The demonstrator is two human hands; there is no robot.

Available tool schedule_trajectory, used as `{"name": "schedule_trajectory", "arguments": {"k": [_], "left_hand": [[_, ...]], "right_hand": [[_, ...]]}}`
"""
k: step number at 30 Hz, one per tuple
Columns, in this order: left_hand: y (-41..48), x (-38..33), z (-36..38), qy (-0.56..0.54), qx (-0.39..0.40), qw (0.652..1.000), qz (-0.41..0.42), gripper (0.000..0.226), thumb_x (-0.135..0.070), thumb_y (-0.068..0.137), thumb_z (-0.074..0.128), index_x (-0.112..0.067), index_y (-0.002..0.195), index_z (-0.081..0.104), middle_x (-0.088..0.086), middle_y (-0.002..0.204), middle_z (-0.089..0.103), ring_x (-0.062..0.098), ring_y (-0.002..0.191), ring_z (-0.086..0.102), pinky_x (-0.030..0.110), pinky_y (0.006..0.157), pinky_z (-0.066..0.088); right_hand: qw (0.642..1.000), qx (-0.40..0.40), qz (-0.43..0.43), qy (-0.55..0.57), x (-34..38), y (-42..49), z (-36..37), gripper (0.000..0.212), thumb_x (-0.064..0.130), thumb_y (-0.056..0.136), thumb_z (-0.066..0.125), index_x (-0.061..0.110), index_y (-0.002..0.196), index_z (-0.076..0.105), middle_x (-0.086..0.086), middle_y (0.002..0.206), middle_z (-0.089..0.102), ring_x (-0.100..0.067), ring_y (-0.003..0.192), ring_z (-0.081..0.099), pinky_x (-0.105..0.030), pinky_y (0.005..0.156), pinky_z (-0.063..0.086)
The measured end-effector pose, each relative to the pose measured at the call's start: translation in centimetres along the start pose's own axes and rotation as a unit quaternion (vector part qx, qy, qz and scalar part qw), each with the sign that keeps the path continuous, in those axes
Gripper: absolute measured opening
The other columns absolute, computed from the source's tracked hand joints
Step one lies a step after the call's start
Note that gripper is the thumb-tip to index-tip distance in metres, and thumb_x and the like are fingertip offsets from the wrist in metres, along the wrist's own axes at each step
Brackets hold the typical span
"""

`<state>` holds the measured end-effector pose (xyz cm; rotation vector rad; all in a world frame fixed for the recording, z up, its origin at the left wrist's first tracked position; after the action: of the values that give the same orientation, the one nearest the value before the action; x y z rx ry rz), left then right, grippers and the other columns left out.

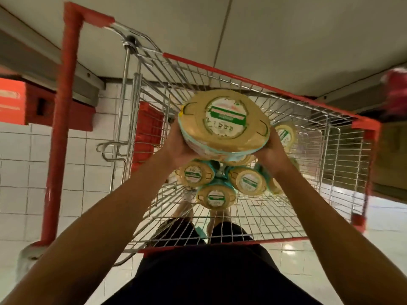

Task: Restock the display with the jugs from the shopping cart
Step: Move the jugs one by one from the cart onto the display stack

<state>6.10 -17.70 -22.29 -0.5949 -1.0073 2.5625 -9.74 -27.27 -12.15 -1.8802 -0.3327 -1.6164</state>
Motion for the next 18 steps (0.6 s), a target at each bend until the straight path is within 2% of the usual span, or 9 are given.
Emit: {"name": "schedule_trajectory", "arguments": {"k": [2,4,7,8,10,12,14,16,18], "left_hand": [[-2.4,0.8,2.2,0.012,0.026,1.0,-0.008,0.069,-0.059,0.109,0.021,-0.014,0.152,0.051,0.018,0.155,0.051,0.04,0.143,0.048,0.058,0.112,0.045],[-4.7,2.1,4.0,0.01,0.04,0.999,-0.013,0.07,-0.055,0.111,0.014,-0.012,0.154,0.048,0.02,0.154,0.051,0.041,0.142,0.049,0.061,0.116,0.04],[-7.0,4.6,6.6,0.025,0.078,0.996,-0.024,0.068,-0.05,0.113,0.013,-0.015,0.14,0.065,0.013,0.138,0.067,0.034,0.127,0.064,0.053,0.1,0.056],[-7.6,5.6,7.4,0.033,0.085,0.995,-0.03,0.067,-0.048,0.113,0.013,-0.014,0.141,0.063,0.013,0.139,0.067,0.034,0.127,0.064,0.053,0.099,0.057],[-8.5,8.1,9.0,0.053,0.086,0.994,-0.052,0.067,-0.049,0.113,0.013,-0.009,0.155,0.045,0.017,0.145,0.06,0.038,0.132,0.059,0.058,0.105,0.052],[-9.2,10.8,10.7,0.08,0.093,0.99,-0.073,0.068,-0.054,0.11,0.018,-0.01,0.158,0.038,0.018,0.151,0.055,0.039,0.136,0.055,0.059,0.108,0.049],[-9.6,13.8,11.8,0.109,0.076,0.986,-0.097,0.068,-0.057,0.108,0.021,-0.015,0.157,0.042,0.016,0.156,0.051,0.038,0.139,0.052,0.06,0.109,0.048],[-9.8,17.0,13.2,0.142,0.06,0.981,-0.115,0.065,-0.057,0.108,0.023,-0.017,0.152,0.051,0.014,0.154,0.053,0.036,0.14,0.052,0.058,0.111,0.047],[-9.7,20.3,15.3,0.167,0.057,0.976,-0.124,0.061,-0.052,0.11,0.024,-0.019,0.135,0.07,0.01,0.141,0.066,0.031,0.131,0.062,0.052,0.102,0.055]], "right_hand": [[0.999,-0.022,-0.03,-0.001,2.8,-3.1,0.0,0.025,0.026,0.08,0.075,0.039,0.101,0.081,0.023,0.09,0.078,0.005,0.088,0.071,-0.02,0.077,0.058],[0.996,-0.061,-0.066,0.003,4.7,-6.2,-0.3,0.029,0.023,0.083,0.073,0.047,0.099,0.079,0.025,0.091,0.078,0.007,0.087,0.071,-0.017,0.075,0.057],[0.986,-0.127,-0.102,0.023,5.1,-10.5,-1.9,0.028,0.021,0.086,0.073,0.04,0.106,0.079,0.02,0.097,0.079,0.001,0.093,0.075,-0.022,0.078,0.059],[0.984,-0.143,-0.105,0.029,4.8,-12.0,-2.6,0.027,0.021,0.087,0.073,0.037,0.108,0.079,0.016,0.1,0.08,-0.005,0.096,0.076,-0.028,0.079,0.06],[0.979,-0.169,-0.111,0.033,4.2,-15.0,-4.1,0.03,0.016,0.089,0.073,0.033,0.113,0.078,0.009,0.107,0.08,-0.014,0.102,0.076,-0.036,0.083,0.062],[0.975,-0.189,-0.114,0.029,3.6,-18.2,-5.7,0.028,0.01,0.089,0.074,0.023,0.113,0.079,0.007,0.107,0.08,-0.017,0.101,0.076,-0.034,0.084,0.061],[0.968,-0.223,-0.114,0.022,2.8,-21.8,-8.0,0.02,0.014,0.089,0.072,0.013,0.108,0.078,0.005,0.101,0.08,-0.016,0.095,0.076,-0.03,0.081,0.06],[0.958,-0.267,-0.108,0.012,1.8,-25.6,-10.7,0.019,0.018,0.087,0.07,0.013,0.104,0.077,-0.002,0.096,0.08,-0.019,0.09,0.076,-0.036,0.077,0.061],[0.946,-0.309,-0.103,0.0,1.0,-29.4,-13.5,0.02,0.02,0.086,0.069,0.012,0.102,0.077,-0.01,0.093,0.079,-0.029,0.086,0.076,-0.044,0.074,0.062]]}}
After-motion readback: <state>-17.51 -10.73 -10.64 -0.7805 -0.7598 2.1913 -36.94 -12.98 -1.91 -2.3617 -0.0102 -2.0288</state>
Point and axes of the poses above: each hand's wrist, its own y-axis towards the middle knuckle, its own z-axis out of the palm, x = y × z, the point moved 9 cm from there along y, towards the middle knuckle
